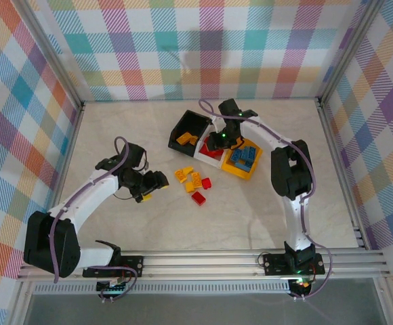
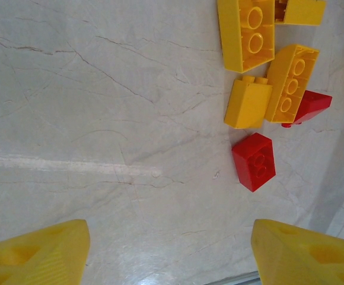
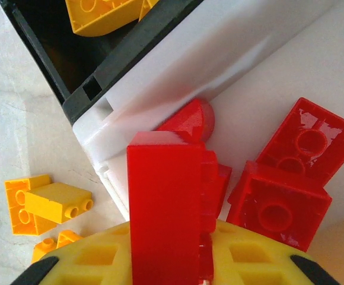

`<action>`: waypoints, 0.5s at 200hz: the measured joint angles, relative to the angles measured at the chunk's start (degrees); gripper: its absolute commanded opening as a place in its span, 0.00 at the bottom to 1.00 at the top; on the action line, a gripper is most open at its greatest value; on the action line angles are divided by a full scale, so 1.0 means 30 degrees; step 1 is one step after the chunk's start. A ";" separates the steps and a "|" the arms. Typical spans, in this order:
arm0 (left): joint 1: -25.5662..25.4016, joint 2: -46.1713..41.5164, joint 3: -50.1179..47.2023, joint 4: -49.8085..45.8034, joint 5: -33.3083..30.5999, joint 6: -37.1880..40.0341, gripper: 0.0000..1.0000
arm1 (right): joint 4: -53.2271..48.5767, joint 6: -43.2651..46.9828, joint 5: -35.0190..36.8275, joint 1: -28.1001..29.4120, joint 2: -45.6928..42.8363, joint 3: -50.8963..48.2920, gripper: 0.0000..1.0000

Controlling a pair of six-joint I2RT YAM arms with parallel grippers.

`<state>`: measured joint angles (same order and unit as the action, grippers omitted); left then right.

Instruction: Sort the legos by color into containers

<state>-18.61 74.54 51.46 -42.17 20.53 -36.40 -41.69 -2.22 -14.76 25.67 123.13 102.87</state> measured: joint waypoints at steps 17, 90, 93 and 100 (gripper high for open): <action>0.0000 0.0240 0.0007 0.0168 0.0146 0.0000 0.74 | 0.0000 -0.0066 0.0015 0.0000 0.0000 0.0007 0.37; 0.0000 0.0954 0.0073 0.0699 0.0729 -0.0080 0.76 | 0.0036 -0.0138 -0.0029 0.0007 -0.0364 -0.0007 0.51; 0.0000 0.0954 0.0073 0.0721 0.0758 -0.0095 0.77 | 0.0058 -0.0131 -0.0036 0.0007 -0.0444 -0.0029 0.51; 0.0000 0.0954 0.0073 0.0809 0.0816 -0.0153 0.77 | 0.0146 -0.0138 -0.0087 0.0000 -0.0758 -0.0160 0.52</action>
<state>-18.61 77.41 51.68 -39.75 22.98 -36.86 -41.25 -2.63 -15.03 25.67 120.86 102.39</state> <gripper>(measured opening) 0.762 0.505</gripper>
